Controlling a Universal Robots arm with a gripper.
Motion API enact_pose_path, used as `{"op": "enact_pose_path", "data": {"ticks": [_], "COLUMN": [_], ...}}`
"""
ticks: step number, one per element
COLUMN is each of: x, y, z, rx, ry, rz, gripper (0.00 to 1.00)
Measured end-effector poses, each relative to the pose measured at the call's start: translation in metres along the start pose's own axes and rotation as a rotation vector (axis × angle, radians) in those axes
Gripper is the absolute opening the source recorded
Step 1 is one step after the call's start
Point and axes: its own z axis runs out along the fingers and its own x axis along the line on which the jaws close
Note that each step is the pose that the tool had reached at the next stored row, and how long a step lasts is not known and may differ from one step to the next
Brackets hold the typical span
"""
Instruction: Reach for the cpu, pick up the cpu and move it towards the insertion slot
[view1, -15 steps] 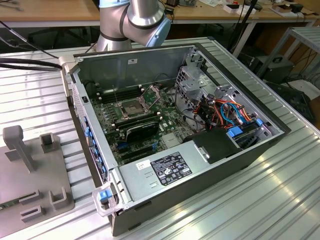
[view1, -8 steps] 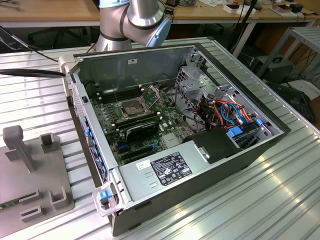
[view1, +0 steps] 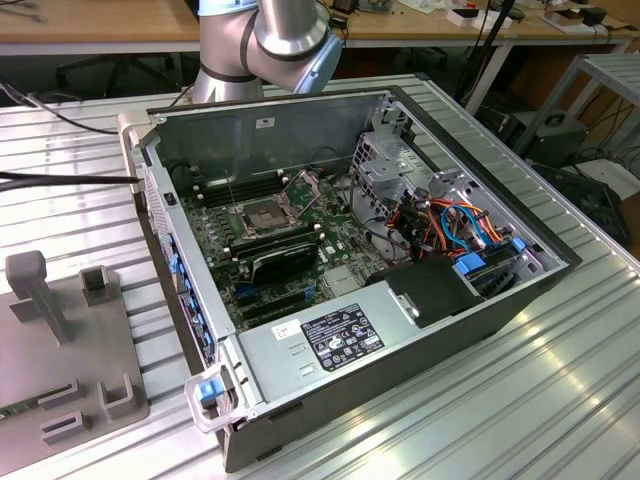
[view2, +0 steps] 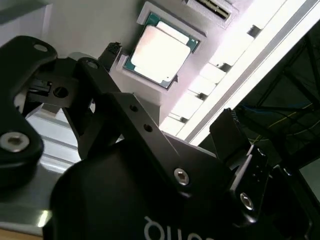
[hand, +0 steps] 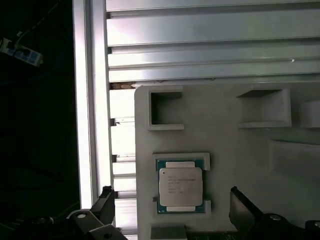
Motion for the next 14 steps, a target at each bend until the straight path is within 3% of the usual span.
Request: {"op": "enact_pose_path", "data": {"ticks": [5, 14], "x": [-0.0068, -0.0156], "y": [-0.0061, -0.0073], "z": [0.0098, 0.0271], "rx": [0.0000, -0.0001], "ry": [0.0000, -0.0001], "rz": [0.001, 0.001], "gripper": [0.99, 0.99]}}
